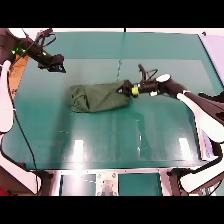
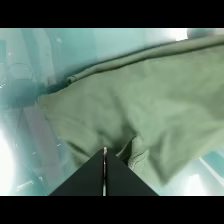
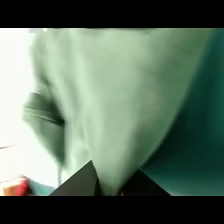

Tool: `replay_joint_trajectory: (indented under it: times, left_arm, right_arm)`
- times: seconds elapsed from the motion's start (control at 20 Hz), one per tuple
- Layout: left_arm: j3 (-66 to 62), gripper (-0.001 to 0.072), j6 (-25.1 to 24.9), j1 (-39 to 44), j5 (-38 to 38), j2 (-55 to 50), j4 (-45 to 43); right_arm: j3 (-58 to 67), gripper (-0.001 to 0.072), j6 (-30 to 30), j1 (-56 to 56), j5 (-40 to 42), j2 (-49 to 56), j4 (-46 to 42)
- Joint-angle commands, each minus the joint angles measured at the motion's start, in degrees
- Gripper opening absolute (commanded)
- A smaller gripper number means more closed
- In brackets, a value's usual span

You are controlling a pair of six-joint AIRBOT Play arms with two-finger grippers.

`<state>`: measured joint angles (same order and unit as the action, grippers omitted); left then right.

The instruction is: Fold the shirts.

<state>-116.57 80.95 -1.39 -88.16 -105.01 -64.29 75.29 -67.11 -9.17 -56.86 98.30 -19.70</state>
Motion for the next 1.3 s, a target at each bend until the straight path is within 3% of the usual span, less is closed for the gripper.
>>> replay_joint_trajectory:
  times: [0.0, 0.25, 0.75, 1.0, 1.25]
  left_arm:
    - [0.02, 0.0021, 0.02, 0.02, -0.46, 0.02, 0.02]
    - [0.02, 0.0021, 0.02, 0.02, -1.42, 0.02, 0.22]
    - [0.02, 0.0021, -0.02, 0.02, -0.83, 0.02, 0.42]
    - [0.02, 0.0021, 0.00, 0.02, -0.90, 0.02, 0.42]
    - [0.02, 0.0021, 0.00, 0.13, -1.05, 0.02, 0.46]
  right_arm:
    - [9.81, 0.0022, -3.82, 4.96, -4.42, -3.72, -0.81]
    - [16.39, 0.0022, -15.89, 23.76, -6.38, -15.93, -16.09]
    - [16.26, 0.0021, -25.79, 62.66, -13.86, -21.53, -21.94]
    - [16.20, 0.0021, -30.25, 72.91, -20.39, -22.62, -28.76]
    - [8.50, 0.0022, -36.46, 80.19, -20.52, -30.47, -36.04]
